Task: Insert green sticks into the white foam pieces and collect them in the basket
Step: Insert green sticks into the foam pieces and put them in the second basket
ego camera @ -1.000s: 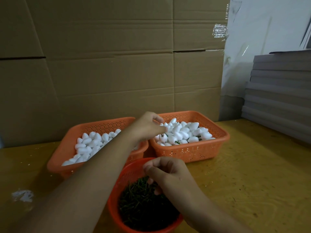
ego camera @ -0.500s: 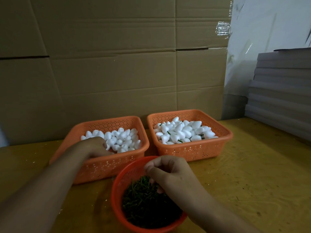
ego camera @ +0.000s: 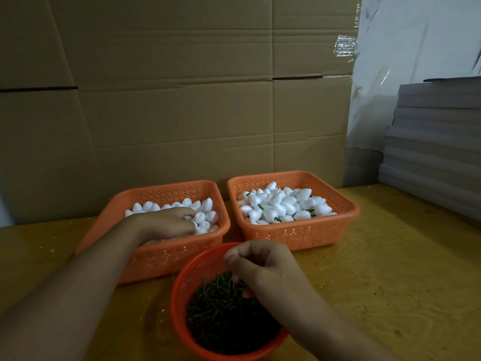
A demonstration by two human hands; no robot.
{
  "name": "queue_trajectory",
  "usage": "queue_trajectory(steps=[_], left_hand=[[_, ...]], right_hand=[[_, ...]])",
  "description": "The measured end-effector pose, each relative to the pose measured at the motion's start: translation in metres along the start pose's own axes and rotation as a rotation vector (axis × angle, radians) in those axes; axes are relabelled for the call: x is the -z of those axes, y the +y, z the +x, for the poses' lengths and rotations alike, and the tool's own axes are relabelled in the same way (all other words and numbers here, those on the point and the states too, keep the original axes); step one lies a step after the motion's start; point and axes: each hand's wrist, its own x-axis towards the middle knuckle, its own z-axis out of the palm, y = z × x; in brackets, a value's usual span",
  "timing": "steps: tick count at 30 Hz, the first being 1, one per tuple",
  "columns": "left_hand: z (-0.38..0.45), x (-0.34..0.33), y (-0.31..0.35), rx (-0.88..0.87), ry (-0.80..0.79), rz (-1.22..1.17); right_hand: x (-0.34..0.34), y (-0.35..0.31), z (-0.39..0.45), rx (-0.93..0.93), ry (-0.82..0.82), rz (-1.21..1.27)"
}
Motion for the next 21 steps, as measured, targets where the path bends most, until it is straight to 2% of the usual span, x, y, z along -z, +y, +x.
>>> queue_trajectory(steps=[4, 13, 15, 17, 21], left_hand=[[-0.004, 0.001, 0.013, 0.026, 0.019, -0.079], [0.004, 0.0, 0.006, -0.121, 0.025, -0.187], [0.003, 0.002, 0.007, -0.144, 0.107, -0.232], [-0.001, 0.002, 0.008, -0.169, 0.258, -0.286], [-0.019, 0.001, 0.018, -0.319, 0.508, -0.443]], right_hand=[[0.0, 0.0, 0.0, -0.002, 0.003, 0.0], [0.0, 0.001, 0.001, -0.001, 0.004, -0.007], [0.001, 0.001, 0.001, 0.006, 0.001, -0.003], [0.002, 0.001, 0.001, 0.014, -0.01, -0.005], [0.004, 0.005, 0.005, 0.017, -0.018, -0.101]])
